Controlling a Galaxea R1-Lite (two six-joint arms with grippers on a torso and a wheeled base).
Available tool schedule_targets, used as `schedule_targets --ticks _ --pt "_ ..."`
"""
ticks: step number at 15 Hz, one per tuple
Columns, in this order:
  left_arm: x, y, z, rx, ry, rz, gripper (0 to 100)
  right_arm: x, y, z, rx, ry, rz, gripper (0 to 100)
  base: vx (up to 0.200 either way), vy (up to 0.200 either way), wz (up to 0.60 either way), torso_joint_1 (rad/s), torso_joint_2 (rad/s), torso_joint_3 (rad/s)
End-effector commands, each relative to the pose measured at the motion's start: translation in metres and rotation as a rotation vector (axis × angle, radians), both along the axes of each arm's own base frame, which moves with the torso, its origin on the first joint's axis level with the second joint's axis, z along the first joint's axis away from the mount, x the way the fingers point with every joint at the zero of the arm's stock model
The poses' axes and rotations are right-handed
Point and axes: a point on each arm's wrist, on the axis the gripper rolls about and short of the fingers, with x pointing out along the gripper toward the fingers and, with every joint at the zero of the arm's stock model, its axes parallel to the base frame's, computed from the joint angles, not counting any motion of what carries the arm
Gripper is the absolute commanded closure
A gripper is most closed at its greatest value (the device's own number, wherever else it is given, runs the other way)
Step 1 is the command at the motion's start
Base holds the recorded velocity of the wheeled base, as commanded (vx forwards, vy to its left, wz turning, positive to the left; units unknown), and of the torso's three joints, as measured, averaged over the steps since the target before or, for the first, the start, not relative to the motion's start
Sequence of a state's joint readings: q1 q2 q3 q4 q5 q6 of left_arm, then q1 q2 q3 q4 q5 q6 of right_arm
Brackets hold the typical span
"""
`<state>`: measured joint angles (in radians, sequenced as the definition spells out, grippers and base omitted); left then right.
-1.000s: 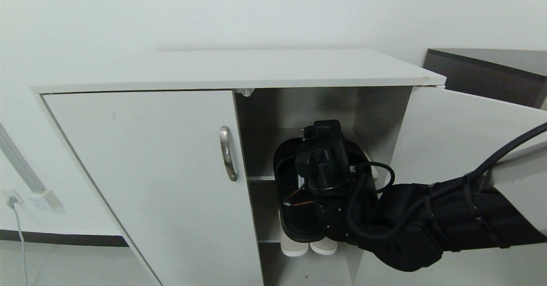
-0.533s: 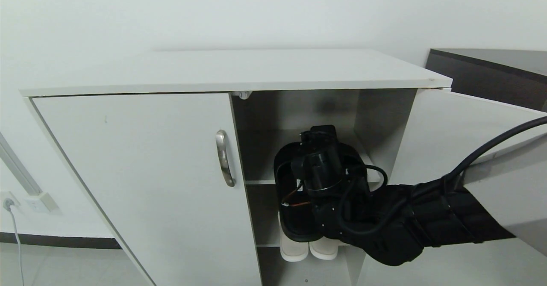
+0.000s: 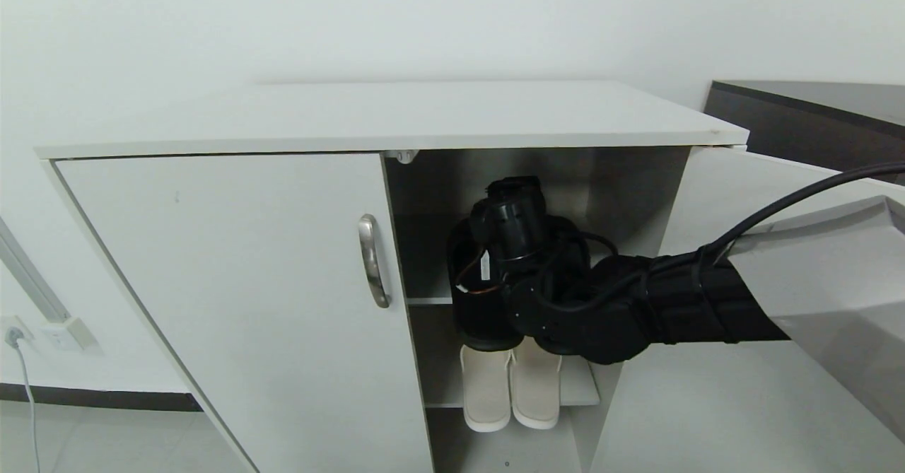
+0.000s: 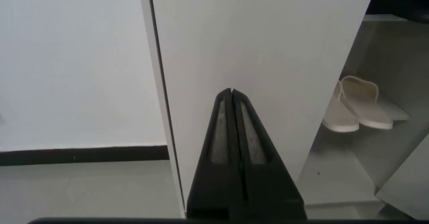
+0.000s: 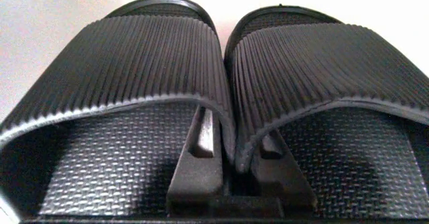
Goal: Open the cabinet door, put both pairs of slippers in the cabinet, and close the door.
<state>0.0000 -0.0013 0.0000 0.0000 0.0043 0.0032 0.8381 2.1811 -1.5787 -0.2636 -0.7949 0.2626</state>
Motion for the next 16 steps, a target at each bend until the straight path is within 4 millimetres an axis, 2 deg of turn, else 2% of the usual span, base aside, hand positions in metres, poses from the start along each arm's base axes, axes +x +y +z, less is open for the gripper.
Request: schedule_targets --ticks 1,5,11,12,16 --pt "0.0 0.0 0.0 0.0 0.001 0.002 100 0.014 0.002 0.002 0.004 -0.004 -0.022 100 0.0 0.0 0.0 0.0 0.0 0.0" --pt "0.0 0.0 0.0 0.001 0.001 0.0 100 0.031 0.002 0.002 0.001 0.0 -0.045 100 0.0 0.0 0.0 0.0 0.0 0.0" --pt "0.0 0.0 0.0 0.003 0.001 0.0 100 0.032 0.002 -0.001 0.001 0.003 -0.044 100 0.0 0.0 0.0 0.0 0.0 0.0" --pt "0.0 0.0 0.0 0.003 0.001 0.002 100 0.032 0.002 -0.002 0.0 0.006 -0.043 0 0.0 0.0 0.0 0.0 0.0 0.0" --pt "0.0 0.0 0.0 0.003 0.001 0.002 100 0.027 0.001 0.0 -0.009 0.012 -0.038 0 0.0 0.0 0.0 0.0 0.0 0.0"
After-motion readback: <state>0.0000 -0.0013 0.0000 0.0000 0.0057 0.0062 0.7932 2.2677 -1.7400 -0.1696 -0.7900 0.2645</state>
